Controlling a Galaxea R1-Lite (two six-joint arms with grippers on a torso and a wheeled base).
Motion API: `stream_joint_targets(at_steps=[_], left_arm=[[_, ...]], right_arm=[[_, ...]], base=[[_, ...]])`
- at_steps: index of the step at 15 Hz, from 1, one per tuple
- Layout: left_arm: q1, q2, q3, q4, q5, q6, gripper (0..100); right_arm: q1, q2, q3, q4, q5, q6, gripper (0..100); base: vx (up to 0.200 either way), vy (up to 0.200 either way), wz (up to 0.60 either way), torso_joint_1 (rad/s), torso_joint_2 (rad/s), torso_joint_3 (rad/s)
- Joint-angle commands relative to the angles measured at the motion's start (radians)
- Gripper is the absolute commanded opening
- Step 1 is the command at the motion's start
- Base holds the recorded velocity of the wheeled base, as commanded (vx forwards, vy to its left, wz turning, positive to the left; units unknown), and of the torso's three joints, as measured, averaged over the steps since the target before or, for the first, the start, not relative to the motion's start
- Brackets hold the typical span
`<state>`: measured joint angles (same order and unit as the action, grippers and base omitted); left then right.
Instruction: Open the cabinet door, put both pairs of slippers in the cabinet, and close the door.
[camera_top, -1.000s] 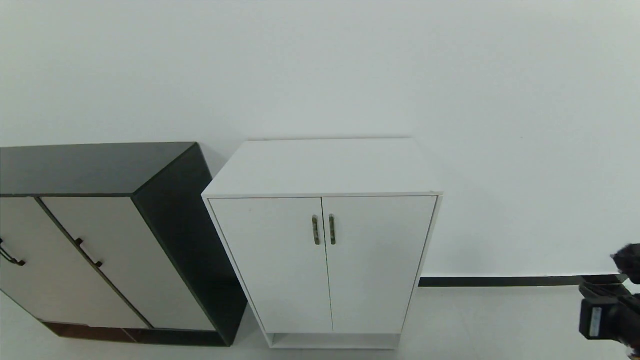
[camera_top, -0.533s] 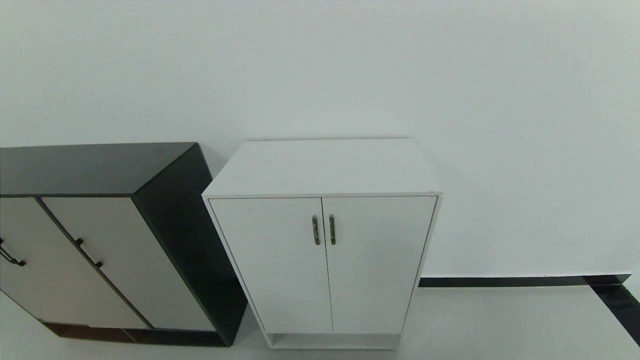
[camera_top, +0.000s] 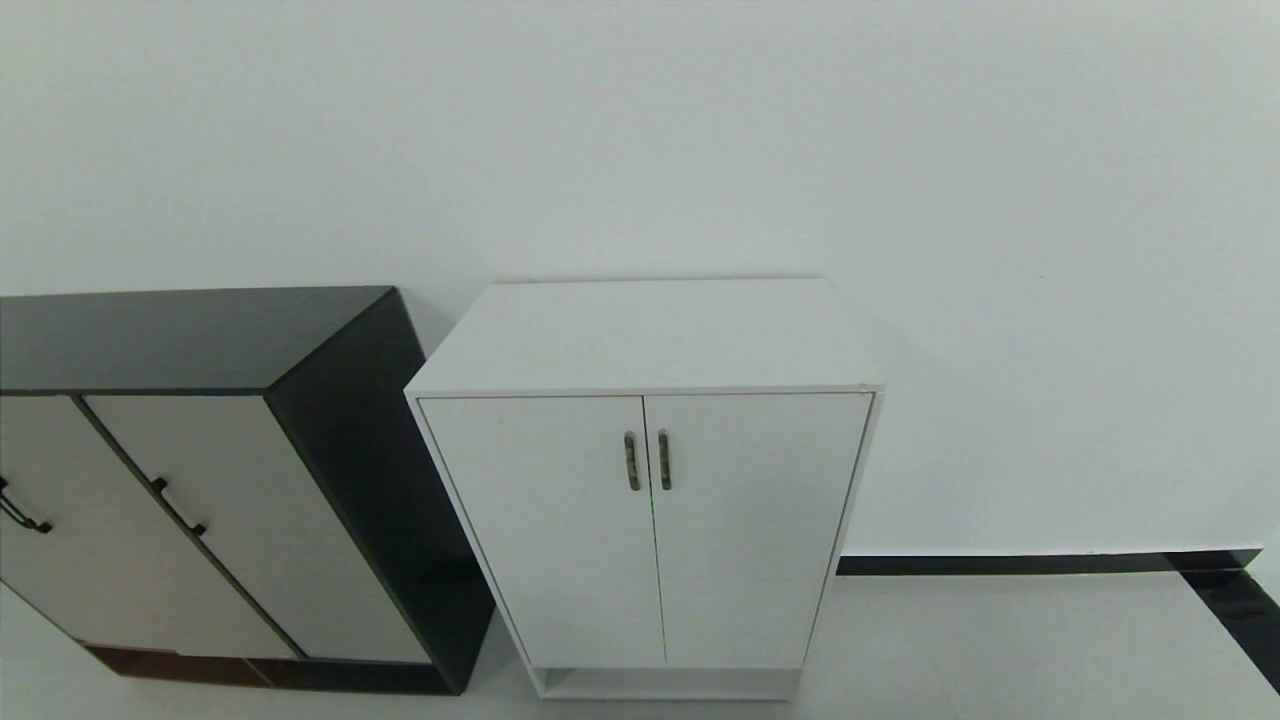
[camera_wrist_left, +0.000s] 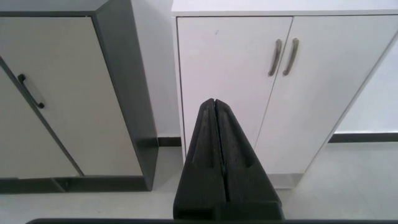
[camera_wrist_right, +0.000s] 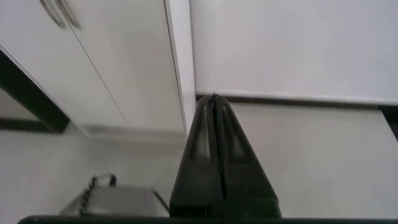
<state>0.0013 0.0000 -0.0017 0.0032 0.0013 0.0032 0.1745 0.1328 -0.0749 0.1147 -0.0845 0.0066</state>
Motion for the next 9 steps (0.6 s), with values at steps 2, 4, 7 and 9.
stream_joint_targets(at_steps=[2, 4, 7, 9], left_arm=[[0.000, 0.002, 0.000, 0.000, 0.000, 0.000, 0], [0.000, 0.002, 0.000, 0.000, 0.000, 0.000, 0], [0.000, 0.002, 0.000, 0.000, 0.000, 0.000, 0], [0.000, 0.002, 0.000, 0.000, 0.000, -0.002, 0]], right_arm=[[0.002, -0.036, 0.001, -0.001, 0.003, 0.036, 0], [-0.003, -0.035, 0.001, -0.007, -0.015, 0.015, 0], [-0.073, -0.035, 0.010, -0.033, -0.087, -0.010, 0], [-0.072, -0.035, 0.015, -0.043, -0.090, -0.002, 0]], base=[[0.000, 0.000, 0.00, 0.000, 0.00, 0.000], [0.000, 0.000, 0.00, 0.000, 0.00, 0.000], [0.000, 0.000, 0.00, 0.000, 0.00, 0.000], [0.000, 0.000, 0.00, 0.000, 0.00, 0.000]])
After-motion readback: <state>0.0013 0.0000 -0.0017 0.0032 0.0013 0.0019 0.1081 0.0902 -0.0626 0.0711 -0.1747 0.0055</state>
